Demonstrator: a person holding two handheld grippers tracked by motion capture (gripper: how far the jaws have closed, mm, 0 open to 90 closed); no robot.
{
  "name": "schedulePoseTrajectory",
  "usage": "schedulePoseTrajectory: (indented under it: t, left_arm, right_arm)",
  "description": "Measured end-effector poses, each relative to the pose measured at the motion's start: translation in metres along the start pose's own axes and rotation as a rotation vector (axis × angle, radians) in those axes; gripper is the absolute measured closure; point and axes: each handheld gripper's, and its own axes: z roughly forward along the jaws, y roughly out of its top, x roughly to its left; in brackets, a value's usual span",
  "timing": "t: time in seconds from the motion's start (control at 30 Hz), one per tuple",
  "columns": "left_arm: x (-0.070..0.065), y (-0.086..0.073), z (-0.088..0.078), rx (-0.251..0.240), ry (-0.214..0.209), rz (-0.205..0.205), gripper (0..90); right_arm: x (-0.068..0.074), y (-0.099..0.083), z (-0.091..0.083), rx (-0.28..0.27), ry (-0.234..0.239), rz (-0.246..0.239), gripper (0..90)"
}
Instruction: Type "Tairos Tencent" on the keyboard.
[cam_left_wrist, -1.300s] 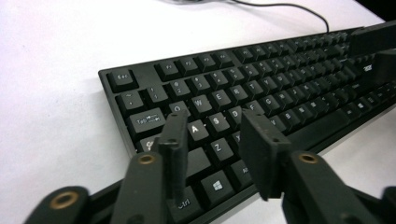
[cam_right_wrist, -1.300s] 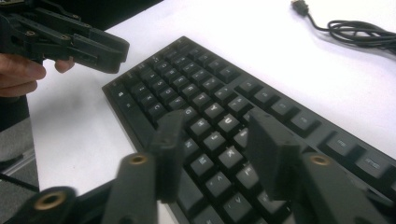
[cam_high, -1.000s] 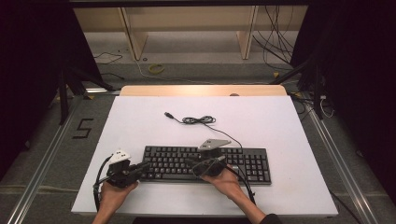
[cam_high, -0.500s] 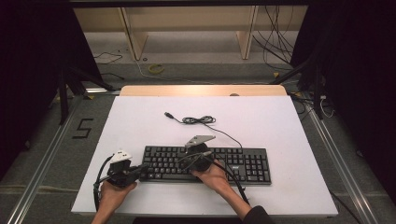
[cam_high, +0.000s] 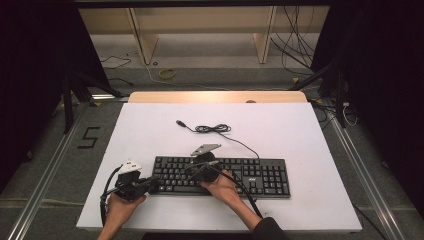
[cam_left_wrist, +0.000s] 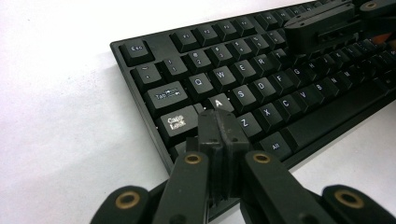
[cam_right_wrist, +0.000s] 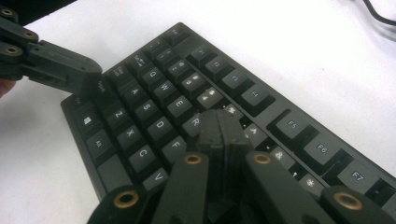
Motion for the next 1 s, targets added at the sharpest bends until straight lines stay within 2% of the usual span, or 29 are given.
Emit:
schedulePoseTrajectory:
  t: [0.4,0.73,1.0]
  left_arm:
    - [-0.0021,-0.0003,0.0045,0.021,-0.002,0.010,89.0]
    - [-0.0033,-0.0008,0.0068,0.038,0.008,0.018,89.1]
    - [-0.0044,-0.0011,0.0079,0.043,-0.003,0.018,89.2]
  right_arm:
    - [-0.0016,0.0000,0.0059,0.012,-0.012,0.012,90.0]
    - [-0.0006,0.0005,0.0077,0.016,-0.011,0.004,90.0]
    - [0.0020,-0.0007,0.0100,0.029,-0.032,-0.010,90.0]
